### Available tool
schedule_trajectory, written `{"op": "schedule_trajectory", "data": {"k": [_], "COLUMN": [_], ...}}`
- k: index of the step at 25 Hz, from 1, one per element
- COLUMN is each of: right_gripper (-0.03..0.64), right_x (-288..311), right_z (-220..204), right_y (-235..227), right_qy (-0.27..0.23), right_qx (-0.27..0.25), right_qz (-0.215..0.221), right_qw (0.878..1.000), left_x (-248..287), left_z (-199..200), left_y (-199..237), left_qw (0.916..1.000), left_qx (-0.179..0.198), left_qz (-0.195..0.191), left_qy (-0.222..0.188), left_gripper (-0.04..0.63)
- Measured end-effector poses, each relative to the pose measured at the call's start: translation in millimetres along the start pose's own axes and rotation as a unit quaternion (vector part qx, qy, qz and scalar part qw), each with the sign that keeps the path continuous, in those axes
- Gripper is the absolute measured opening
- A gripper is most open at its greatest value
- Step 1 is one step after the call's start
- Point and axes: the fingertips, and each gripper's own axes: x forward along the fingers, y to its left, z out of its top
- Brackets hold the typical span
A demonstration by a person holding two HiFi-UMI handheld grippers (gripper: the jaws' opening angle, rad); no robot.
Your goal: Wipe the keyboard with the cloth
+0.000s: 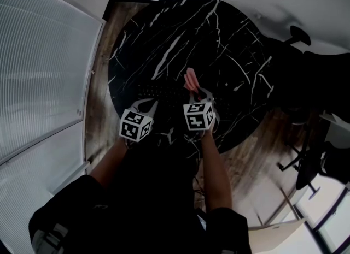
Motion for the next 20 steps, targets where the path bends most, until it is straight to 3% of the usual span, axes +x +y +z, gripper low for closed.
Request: {"op": "schedule_trajectory", "data": {"k": [20], "right_gripper": [0.006], "right_x": [19.6], "right_z": [26.6], "right_y": [66.4], "right_qy": [0.015], "right_qx": [-0.027], "right_qz": [-0.007], "right_qw": [1.000], "left_x": [-30.3], "left_z": [-20.6], "left_y": [57.7], "left_qw": [0.9997], "left_qx": [-0.016], "left_qz": [-0.006], "left_qy": [-0.016], "left_gripper": [-0.002]}}
